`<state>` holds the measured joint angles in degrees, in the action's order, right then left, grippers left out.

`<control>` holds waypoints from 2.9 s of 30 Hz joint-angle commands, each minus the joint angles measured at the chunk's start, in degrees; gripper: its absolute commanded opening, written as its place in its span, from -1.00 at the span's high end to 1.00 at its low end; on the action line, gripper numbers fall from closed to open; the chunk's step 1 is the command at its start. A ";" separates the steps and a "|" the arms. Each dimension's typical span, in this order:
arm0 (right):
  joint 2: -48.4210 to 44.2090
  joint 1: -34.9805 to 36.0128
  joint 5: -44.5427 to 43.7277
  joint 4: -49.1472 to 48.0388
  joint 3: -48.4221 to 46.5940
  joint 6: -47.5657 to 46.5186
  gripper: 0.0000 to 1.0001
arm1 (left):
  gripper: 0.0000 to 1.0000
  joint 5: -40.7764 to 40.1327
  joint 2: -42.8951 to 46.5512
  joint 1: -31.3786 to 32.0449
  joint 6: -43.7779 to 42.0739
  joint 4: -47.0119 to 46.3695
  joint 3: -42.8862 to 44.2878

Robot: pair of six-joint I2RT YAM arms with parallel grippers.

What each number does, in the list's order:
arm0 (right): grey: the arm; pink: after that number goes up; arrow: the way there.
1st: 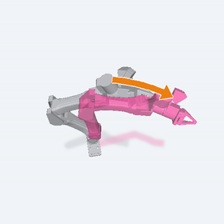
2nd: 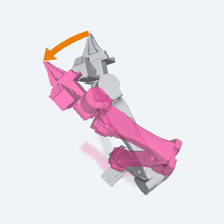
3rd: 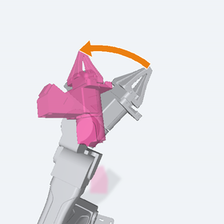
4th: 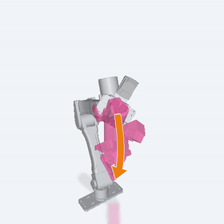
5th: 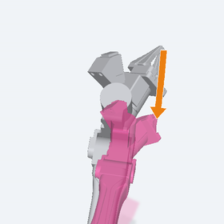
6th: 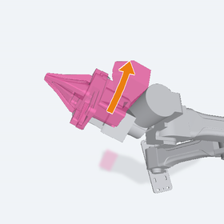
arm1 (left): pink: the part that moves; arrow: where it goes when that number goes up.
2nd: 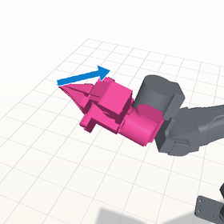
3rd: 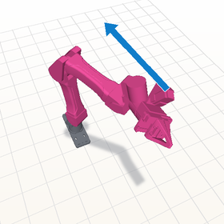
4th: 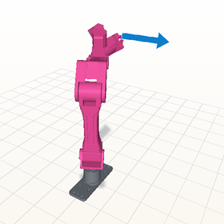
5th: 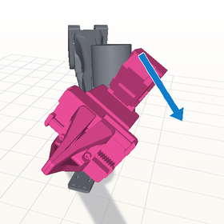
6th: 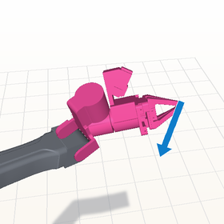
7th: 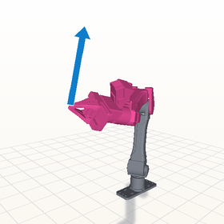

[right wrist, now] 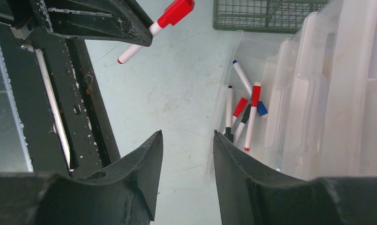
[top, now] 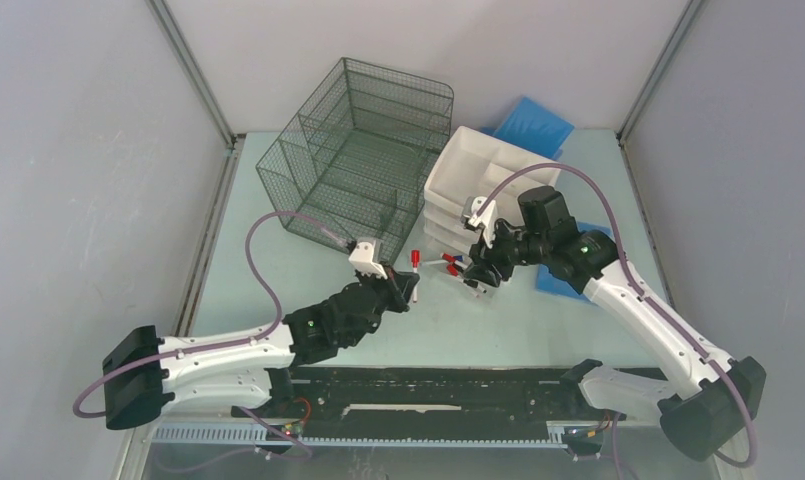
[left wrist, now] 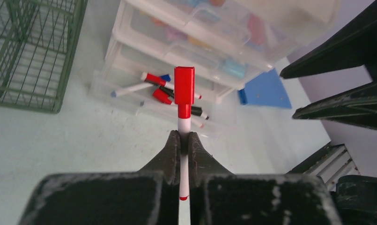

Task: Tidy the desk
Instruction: Pick up the stationery from the center of the board, then place the stationery in the drawer.

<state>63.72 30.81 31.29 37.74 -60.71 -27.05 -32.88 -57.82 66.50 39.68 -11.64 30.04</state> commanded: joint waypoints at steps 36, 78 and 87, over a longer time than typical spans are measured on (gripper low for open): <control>3.40 -1.34 19.43 -7.77 -0.31 17.34 -0.22 | 1.00 6.19 -9.95 -1.28 -3.92 -32.42 5.11; 2.76 -1.62 10.92 -7.87 0.43 13.97 1.00 | -0.66 11.53 -4.14 -1.37 -9.75 -33.71 0.53; 3.24 0.42 2.77 -4.56 -0.33 6.48 1.00 | -0.92 7.67 5.00 -1.54 -14.60 -20.88 -3.70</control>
<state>67.42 29.85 39.20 32.14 -59.99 -15.40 -22.87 -56.12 65.10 29.12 -39.11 27.42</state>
